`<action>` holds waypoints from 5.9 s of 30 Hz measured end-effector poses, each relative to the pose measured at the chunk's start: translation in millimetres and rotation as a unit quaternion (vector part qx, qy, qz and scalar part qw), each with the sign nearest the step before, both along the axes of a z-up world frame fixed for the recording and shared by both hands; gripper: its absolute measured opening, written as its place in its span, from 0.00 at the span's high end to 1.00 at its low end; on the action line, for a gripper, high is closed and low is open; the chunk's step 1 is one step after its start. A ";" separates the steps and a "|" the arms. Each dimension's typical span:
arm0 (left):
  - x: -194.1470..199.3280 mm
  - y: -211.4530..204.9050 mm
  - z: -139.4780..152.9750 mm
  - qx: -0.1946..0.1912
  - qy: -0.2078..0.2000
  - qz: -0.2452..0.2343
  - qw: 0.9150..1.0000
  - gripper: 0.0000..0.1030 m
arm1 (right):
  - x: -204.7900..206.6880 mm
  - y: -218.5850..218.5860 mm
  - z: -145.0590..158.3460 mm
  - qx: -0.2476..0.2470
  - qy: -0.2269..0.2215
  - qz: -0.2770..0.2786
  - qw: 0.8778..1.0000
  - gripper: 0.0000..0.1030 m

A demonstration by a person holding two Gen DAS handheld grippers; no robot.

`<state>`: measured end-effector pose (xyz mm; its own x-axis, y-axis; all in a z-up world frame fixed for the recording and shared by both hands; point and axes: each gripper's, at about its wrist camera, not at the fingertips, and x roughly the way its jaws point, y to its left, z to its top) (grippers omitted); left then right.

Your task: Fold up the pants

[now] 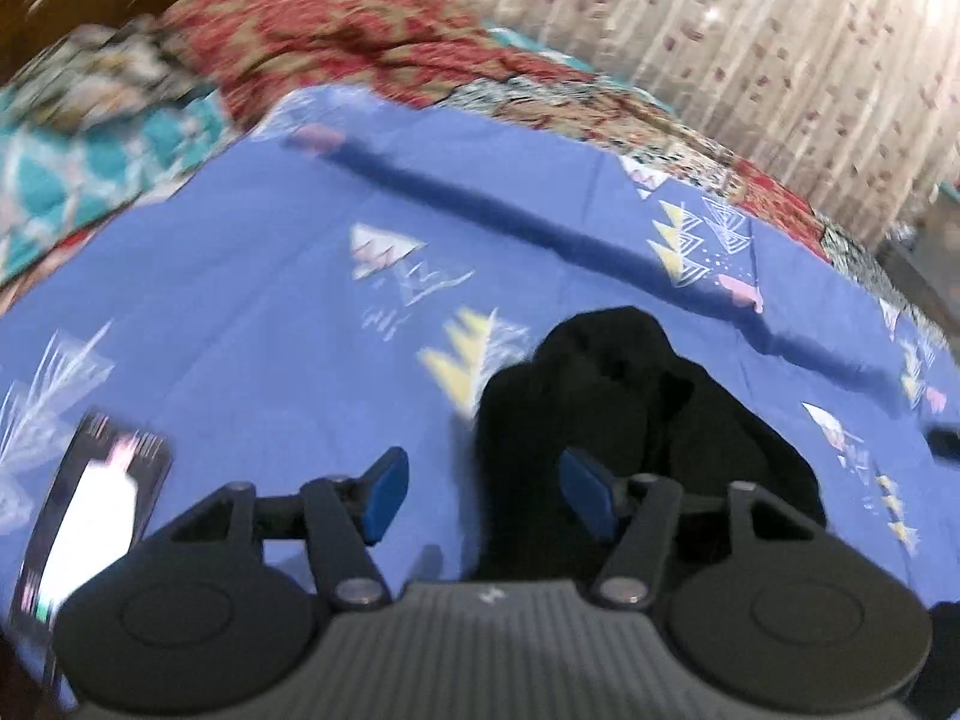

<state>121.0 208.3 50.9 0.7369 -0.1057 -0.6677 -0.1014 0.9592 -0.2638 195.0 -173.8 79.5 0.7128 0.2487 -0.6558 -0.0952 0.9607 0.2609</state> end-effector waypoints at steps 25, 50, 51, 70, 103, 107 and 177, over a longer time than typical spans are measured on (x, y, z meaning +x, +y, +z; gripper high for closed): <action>64.2 -25.0 -46.7 -0.003 -0.014 -0.026 1.000 0.82 | 160.4 181.5 -55.6 -0.121 0.023 0.060 0.991 0.92; -46.3 -10.0 -23.8 -0.027 -0.020 0.038 0.999 0.84 | -239.9 -247.8 -76.6 0.103 0.052 -0.439 0.891 0.75; -47.7 -9.8 -22.6 -0.029 -0.021 0.039 0.999 0.84 | -241.6 -250.1 -74.1 0.112 0.042 -0.438 0.891 0.75; 34.0 -3.8 10.7 -0.030 -0.053 0.045 0.997 0.84 | -125.5 -283.5 -22.3 0.180 -0.065 -0.400 0.896 0.97; 92.5 14.9 -2.6 -0.078 -0.043 0.063 0.994 0.84 | -168.0 -283.8 -24.5 0.250 -0.004 -0.393 0.885 0.96; 120.4 7.3 0.2 -0.083 -0.049 0.069 0.993 0.84 | -91.1 -294.8 13.7 0.212 -0.050 -0.371 0.903 0.96; -72.4 16.4 -25.3 -0.044 0.101 0.005 0.994 0.26 | -168.8 -331.9 -70.9 -0.068 0.006 -0.474 0.878 0.37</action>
<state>48.7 224.6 25.6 0.5894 -0.1630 -0.7912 -0.1708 0.9321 -0.3193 26.2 -505.6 8.6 0.5508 -0.5334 -0.6420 0.7656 0.6292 0.1341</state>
